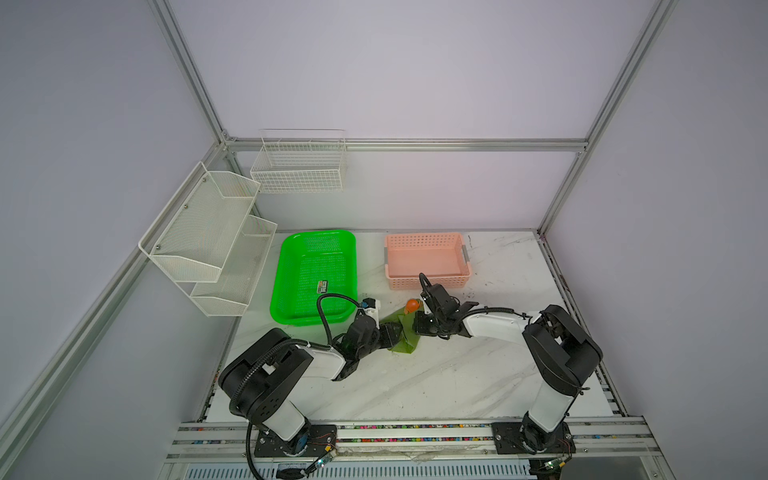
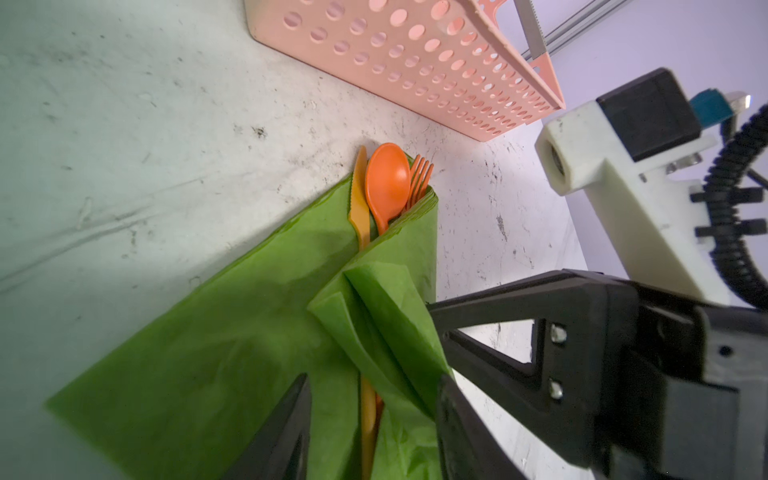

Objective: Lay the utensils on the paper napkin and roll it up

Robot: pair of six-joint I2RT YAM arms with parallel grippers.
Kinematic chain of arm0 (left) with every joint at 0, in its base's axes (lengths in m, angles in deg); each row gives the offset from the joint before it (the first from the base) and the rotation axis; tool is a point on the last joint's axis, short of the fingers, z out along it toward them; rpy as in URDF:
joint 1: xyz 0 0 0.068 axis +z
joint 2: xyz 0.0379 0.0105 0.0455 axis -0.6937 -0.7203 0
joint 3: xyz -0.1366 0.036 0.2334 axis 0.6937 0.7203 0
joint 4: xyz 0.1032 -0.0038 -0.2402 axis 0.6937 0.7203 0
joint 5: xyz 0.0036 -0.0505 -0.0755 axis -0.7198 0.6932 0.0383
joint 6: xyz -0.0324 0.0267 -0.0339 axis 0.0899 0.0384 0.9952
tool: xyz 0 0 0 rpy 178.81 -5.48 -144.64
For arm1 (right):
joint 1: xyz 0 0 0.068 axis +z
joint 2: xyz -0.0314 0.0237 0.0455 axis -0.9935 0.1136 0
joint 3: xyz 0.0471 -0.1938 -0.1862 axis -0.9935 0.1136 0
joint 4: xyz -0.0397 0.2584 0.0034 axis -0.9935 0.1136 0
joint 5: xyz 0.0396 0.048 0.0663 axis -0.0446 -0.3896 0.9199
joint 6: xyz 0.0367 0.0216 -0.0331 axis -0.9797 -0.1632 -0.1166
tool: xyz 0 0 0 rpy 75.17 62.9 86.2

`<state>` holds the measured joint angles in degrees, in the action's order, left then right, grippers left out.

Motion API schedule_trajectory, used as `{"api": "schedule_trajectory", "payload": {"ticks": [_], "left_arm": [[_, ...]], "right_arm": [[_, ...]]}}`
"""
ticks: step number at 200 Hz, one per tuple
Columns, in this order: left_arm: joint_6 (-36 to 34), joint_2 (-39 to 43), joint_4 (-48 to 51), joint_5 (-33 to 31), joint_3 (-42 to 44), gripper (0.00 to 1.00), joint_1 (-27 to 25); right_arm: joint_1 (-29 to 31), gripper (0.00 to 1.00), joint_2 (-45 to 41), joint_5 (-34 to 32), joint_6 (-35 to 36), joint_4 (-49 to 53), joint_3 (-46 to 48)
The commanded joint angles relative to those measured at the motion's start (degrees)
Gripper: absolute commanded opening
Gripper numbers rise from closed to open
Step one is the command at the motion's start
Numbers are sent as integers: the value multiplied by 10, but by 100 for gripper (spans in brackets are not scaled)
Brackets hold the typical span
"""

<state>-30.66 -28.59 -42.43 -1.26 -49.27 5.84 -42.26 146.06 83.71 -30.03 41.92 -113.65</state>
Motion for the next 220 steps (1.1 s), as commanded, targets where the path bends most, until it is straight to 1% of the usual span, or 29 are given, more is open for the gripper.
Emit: {"api": "schedule_trajectory", "payload": {"ticks": [1,8,20,43,68,97,132,148,168,191,205,220], "left_arm": [[-2,24,-18,7,-29,48,6],[-1,28,-18,7,-28,50,7],[-1,31,-20,11,-27,58,7],[8,28,-40,21,-24,63,11],[15,17,-57,25,-24,63,13],[16,-8,-36,40,-48,62,13],[12,-30,-13,40,-70,60,13],[9,-34,-9,37,-77,57,13],[4,-38,-1,32,-85,48,14],[-3,-42,19,22,-94,33,15],[-10,-42,37,17,-100,22,16],[-18,-41,56,9,-106,13,16]], "right_arm": [[4,18,2,-15,2,15,-14],[4,18,3,-14,2,14,-14],[4,18,5,-13,2,12,-15],[4,18,9,-12,3,12,-18],[4,17,8,-11,4,14,-22],[4,17,3,-11,4,18,-24],[6,17,-1,-13,4,21,-23],[7,18,-2,-13,4,21,-24],[9,17,-2,-12,4,21,-25],[11,17,-1,-12,4,20,-24],[11,17,0,-12,5,19,-22],[12,17,-2,-13,4,19,-22]]}}
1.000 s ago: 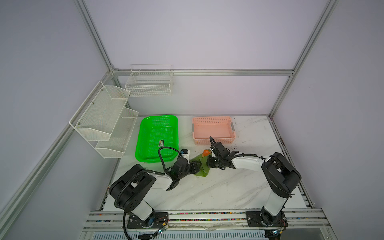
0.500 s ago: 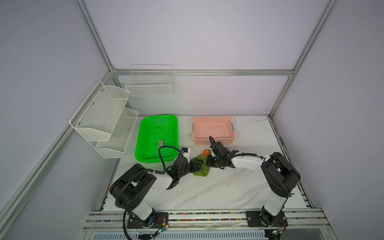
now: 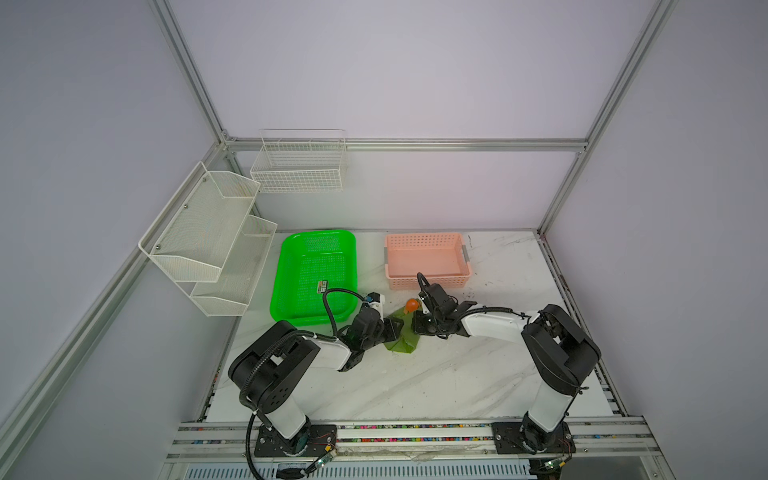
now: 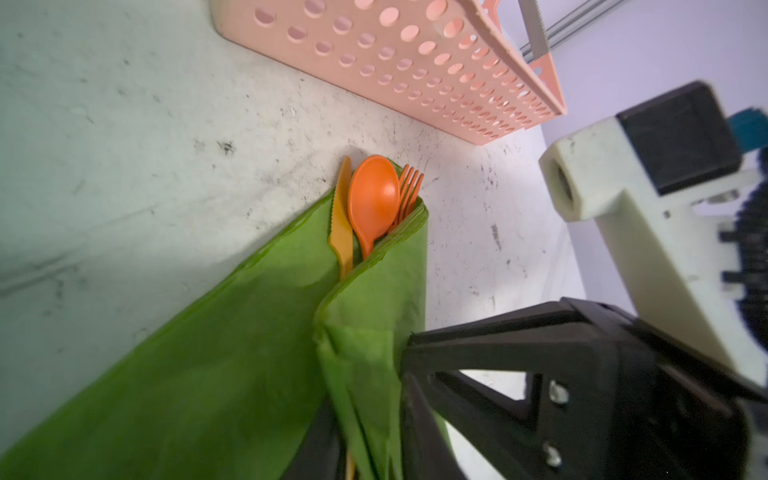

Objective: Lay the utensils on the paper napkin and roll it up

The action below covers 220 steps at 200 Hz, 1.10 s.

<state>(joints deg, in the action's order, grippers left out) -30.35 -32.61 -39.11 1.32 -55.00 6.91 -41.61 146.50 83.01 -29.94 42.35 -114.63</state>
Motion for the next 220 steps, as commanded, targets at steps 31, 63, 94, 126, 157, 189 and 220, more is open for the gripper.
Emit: {"api": "schedule_trajectory", "payload": {"ticks": [31,63,94,126,157,189,220], "left_arm": [[-34,0,46,-22,-57,3,8],[-38,4,71,-41,-57,0,9],[-37,4,63,-45,-47,0,10],[-33,-2,47,-46,-38,0,11],[-34,-4,40,-48,-28,0,15],[-35,3,29,-58,-11,0,17],[-35,-1,18,-60,0,0,18]], "right_arm": [[5,17,-8,-10,4,19,-15],[6,18,-15,-12,5,24,-19],[7,30,-42,-31,5,52,-40],[7,43,-55,-74,2,98,-77],[8,60,-38,-107,-19,150,-117],[13,62,-14,-123,-34,180,-138],[21,56,20,-128,-43,189,-153]]}}
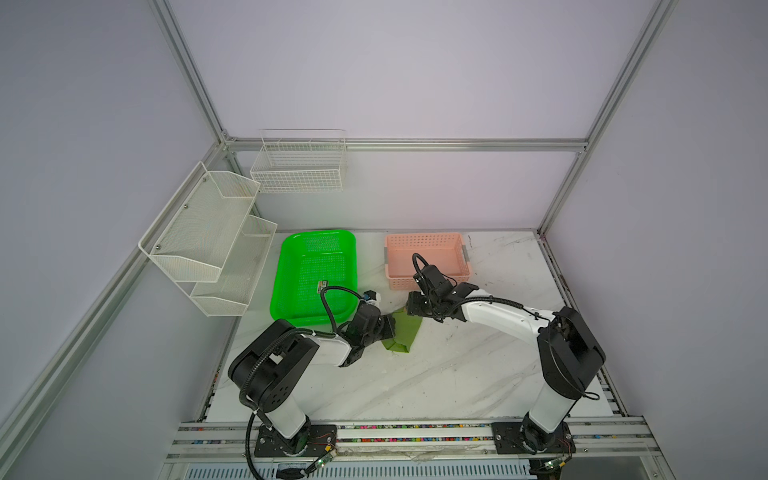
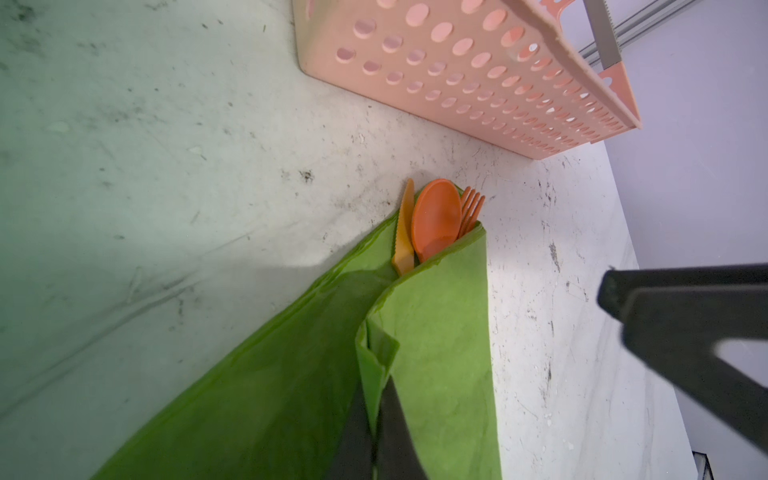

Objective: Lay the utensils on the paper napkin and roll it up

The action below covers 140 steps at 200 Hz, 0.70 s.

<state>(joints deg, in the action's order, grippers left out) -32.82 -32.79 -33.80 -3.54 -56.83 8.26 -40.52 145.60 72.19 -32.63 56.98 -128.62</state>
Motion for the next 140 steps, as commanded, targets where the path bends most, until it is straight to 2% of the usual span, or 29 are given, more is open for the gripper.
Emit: {"api": "schedule_trajectory", "payload": {"ticks": [1,30,140], "left_arm": [[-10,1,-36,-12,19,0,5],[-10,2,-40,-15,28,0,6],[-10,7,-40,-36,62,0,7]], "right_arm": [[10,56,30,-20,-17,42,-13],[15,51,62,-26,-25,44,-27],[25,59,117,-28,-31,51,-73]]}}
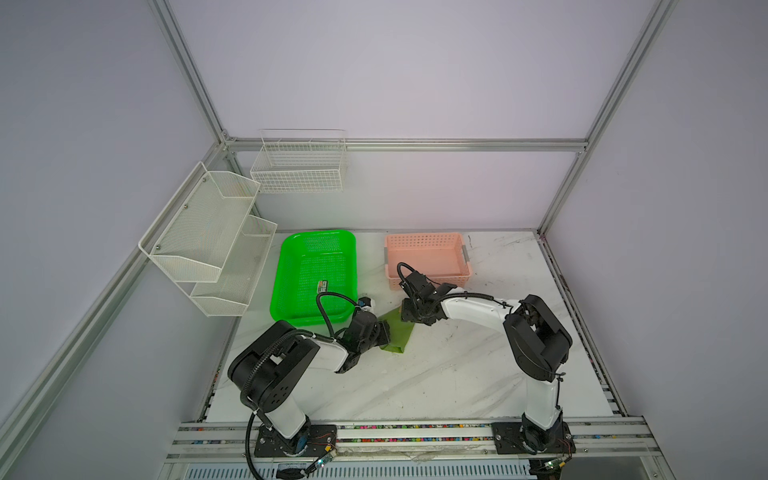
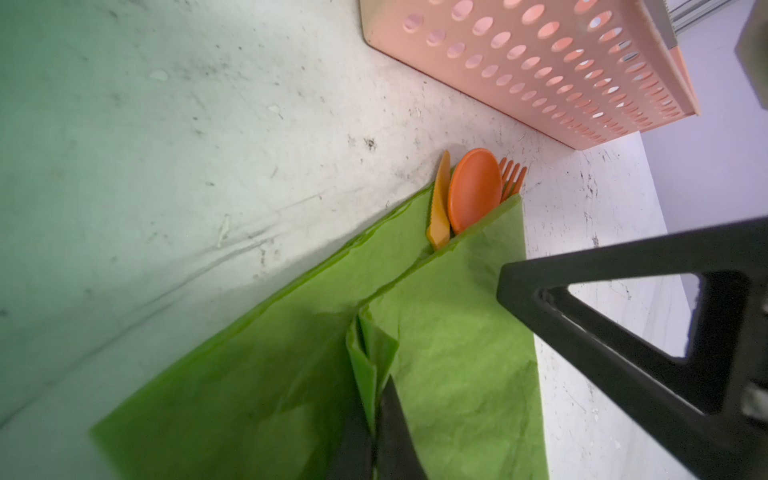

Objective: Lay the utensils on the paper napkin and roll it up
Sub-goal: 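Pull the right gripper toward the left gripper, tightening the napkin wrap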

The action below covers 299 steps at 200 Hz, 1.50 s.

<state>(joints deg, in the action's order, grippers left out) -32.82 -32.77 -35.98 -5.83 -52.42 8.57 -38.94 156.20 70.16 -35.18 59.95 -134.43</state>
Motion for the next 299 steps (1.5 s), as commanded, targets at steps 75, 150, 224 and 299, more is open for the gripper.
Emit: {"api": "schedule_trajectory", "payload": {"ticks": [75,150,224,299], "left_arm": [[4,-1,-46,-7,40,0,4],[19,-6,-74,-1,63,0,4],[34,-16,-108,3,86,0,4],[42,-11,-112,-1,97,0,3]], "right_arm": [[27,59,56,-31,-11,42,-53],[39,52,85,-56,-17,64,-81],[55,47,117,-92,-17,100,-110],[59,21,115,-97,-11,102,-112]]}}
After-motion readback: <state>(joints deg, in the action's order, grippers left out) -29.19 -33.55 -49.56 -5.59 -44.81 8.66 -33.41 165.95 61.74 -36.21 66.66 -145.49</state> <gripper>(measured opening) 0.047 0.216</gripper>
